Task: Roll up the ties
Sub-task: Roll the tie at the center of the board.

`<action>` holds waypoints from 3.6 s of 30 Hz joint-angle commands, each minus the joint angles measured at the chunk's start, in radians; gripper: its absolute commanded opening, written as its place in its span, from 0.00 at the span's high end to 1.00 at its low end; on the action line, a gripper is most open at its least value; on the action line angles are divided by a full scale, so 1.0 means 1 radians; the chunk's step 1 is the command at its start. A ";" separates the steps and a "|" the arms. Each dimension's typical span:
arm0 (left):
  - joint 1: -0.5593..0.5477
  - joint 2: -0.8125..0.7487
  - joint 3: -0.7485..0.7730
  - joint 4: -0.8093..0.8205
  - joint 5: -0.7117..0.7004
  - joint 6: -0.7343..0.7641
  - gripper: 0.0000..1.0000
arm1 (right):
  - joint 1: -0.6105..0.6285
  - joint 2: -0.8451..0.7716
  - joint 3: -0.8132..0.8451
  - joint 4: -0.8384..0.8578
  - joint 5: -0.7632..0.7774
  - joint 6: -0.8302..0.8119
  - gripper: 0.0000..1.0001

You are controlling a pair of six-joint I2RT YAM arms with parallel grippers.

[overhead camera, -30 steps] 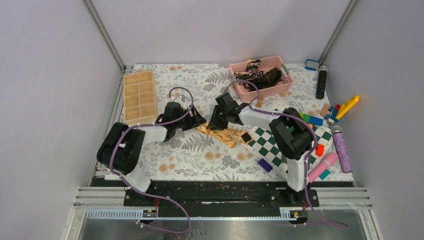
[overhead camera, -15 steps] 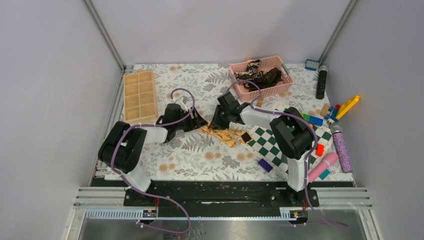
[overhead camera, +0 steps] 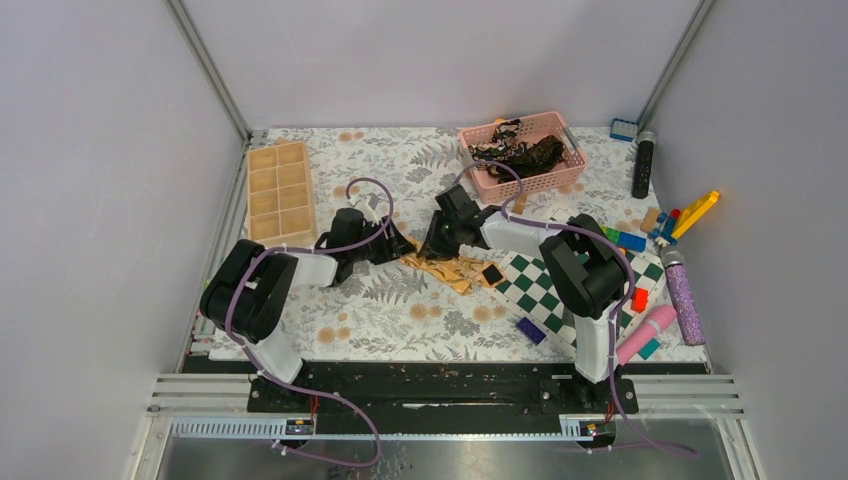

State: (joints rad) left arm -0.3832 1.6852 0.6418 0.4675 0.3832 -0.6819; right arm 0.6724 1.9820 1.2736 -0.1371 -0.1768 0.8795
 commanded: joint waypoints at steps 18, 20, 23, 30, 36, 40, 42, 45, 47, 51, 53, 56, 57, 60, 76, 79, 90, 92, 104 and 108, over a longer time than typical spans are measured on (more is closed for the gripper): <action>-0.082 -0.153 0.052 -0.198 -0.201 0.114 0.54 | -0.047 -0.499 -0.235 -0.065 0.170 -0.204 0.37; -0.106 -0.166 0.070 -0.243 -0.259 0.135 0.54 | -0.049 -0.552 -0.272 -0.075 0.204 -0.211 0.36; -0.141 -0.173 0.100 -0.301 -0.342 0.158 0.55 | -0.053 -0.618 -0.319 -0.085 0.230 -0.215 0.35; -0.193 -0.178 0.142 -0.367 -0.459 0.188 0.56 | -0.055 -0.659 -0.380 -0.136 0.259 -0.235 0.34; -0.199 -0.183 0.142 -0.368 -0.463 0.188 0.56 | -0.054 -0.617 -0.437 -0.136 0.215 -0.189 0.43; -0.205 -0.177 0.145 -0.365 -0.461 0.188 0.57 | -0.056 -0.565 -0.469 -0.096 0.181 -0.130 0.47; -0.208 -0.173 0.147 -0.363 -0.460 0.185 0.57 | -0.054 -0.542 -0.489 -0.040 0.129 -0.105 0.47; -0.210 -0.168 0.147 -0.358 -0.456 0.184 0.57 | -0.055 -0.497 -0.509 0.022 0.087 -0.071 0.45; -0.210 -0.168 0.144 -0.355 -0.454 0.182 0.57 | -0.055 -0.456 -0.507 0.039 0.073 -0.060 0.43; -0.211 -0.168 0.140 -0.350 -0.449 0.180 0.57 | -0.055 -0.399 -0.513 0.094 0.041 -0.034 0.43; -0.212 -0.169 0.139 -0.348 -0.448 0.179 0.57 | -0.054 -0.381 -0.513 0.098 0.042 -0.030 0.44; -0.212 -0.169 0.137 -0.348 -0.448 0.178 0.57 | -0.055 -0.360 -0.518 0.112 0.040 -0.023 0.47; -0.212 -0.168 0.138 -0.348 -0.446 0.177 0.57 | -0.055 -0.351 -0.518 0.118 0.036 -0.021 0.49; -0.211 -0.168 0.139 -0.347 -0.446 0.179 0.57 | -0.055 -0.334 -0.518 0.127 0.025 -0.013 0.56; -0.212 -0.172 0.135 -0.348 -0.449 0.169 0.58 | -0.055 -0.422 -0.418 0.044 0.112 -0.142 0.83; -0.212 -0.176 0.129 -0.340 -0.456 0.149 0.58 | -0.054 -0.429 -0.364 -0.017 0.156 -0.196 0.85; -0.212 -0.163 0.124 -0.316 -0.434 0.115 0.58 | -0.055 -0.351 -0.184 -0.166 0.259 -0.364 0.85; -0.212 -0.163 0.124 -0.315 -0.435 0.114 0.58 | -0.057 -0.326 -0.157 -0.193 0.272 -0.378 0.85; -0.212 -0.157 0.131 -0.323 -0.452 0.108 0.58 | -0.056 -0.301 -0.171 -0.240 0.305 -0.365 0.83; -0.212 -0.152 0.137 -0.329 -0.452 0.111 0.58 | -0.056 -0.276 -0.158 -0.270 0.318 -0.370 0.76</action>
State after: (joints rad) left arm -0.5907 1.5394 0.7506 0.0925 -0.0525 -0.5694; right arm 0.6212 1.6791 1.0966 -0.3637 0.0952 0.5217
